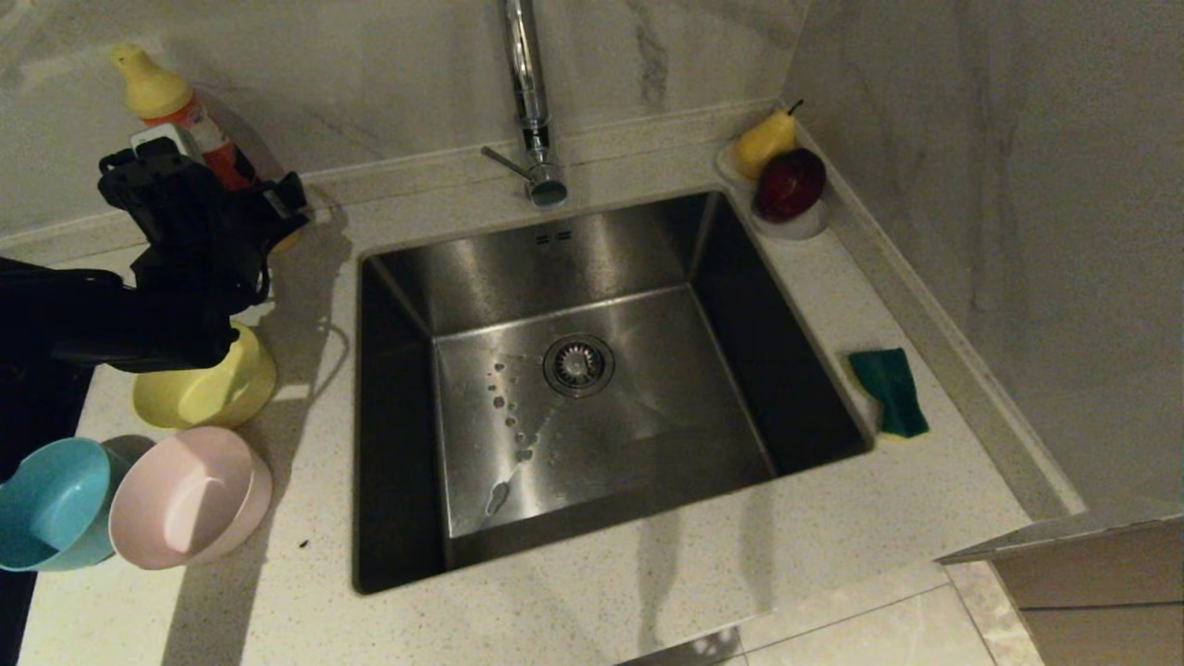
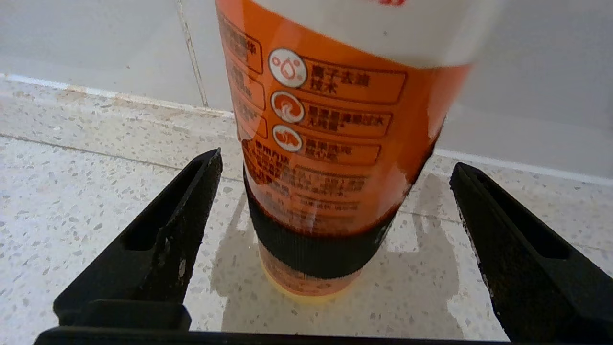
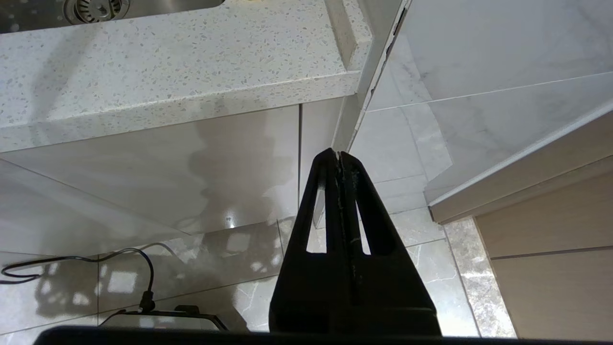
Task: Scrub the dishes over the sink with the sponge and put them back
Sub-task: Grab the dish soap
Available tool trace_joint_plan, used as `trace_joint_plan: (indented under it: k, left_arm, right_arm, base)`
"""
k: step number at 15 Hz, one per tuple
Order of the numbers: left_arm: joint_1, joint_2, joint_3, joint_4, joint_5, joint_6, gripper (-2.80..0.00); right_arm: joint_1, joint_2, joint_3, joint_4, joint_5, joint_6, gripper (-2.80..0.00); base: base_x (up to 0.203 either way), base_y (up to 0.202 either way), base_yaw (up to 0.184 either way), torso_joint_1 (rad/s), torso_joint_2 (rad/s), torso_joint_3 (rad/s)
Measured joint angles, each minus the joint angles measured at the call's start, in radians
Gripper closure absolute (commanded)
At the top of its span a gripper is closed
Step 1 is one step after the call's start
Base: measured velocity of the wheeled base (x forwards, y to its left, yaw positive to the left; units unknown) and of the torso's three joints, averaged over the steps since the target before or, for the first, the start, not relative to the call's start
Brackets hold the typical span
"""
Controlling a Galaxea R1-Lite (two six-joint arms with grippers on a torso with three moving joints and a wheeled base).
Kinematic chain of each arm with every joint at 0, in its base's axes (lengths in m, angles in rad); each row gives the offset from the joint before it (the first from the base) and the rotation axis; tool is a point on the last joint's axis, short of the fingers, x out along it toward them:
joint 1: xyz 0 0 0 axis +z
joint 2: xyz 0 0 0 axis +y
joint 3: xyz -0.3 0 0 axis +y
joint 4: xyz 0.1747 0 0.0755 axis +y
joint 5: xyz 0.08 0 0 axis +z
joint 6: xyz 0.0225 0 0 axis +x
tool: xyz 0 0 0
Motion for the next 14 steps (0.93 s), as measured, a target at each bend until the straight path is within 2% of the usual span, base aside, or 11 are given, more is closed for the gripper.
trace_joint_plan:
  k: [1,2,14]
  left_arm:
    - [0.0,0.006,-0.009,0.0,0.001,0.0,-2.8]
    - [0.001,0.014,-0.021,-0.001,0.003,0.0,0.0]
    - [0.001,0.087,-0.146,0.01,0.006,0.001,0.0]
  right_arm:
    - [0.0,0.0,0.0,0.0,0.0,0.0,0.0]
    - [0.0,0.0,0.0,0.0,0.0,0.0,0.0]
    - [0.0,0.0,0.0,0.0,0.0,0.0,0.0]
  base:
    - [0.0,0.0,0.0,0.0,0.0,0.0]
    - [0.0,0.0,0.0,0.0,0.0,0.0]
    - [0.0,0.0,0.0,0.0,0.0,0.0]
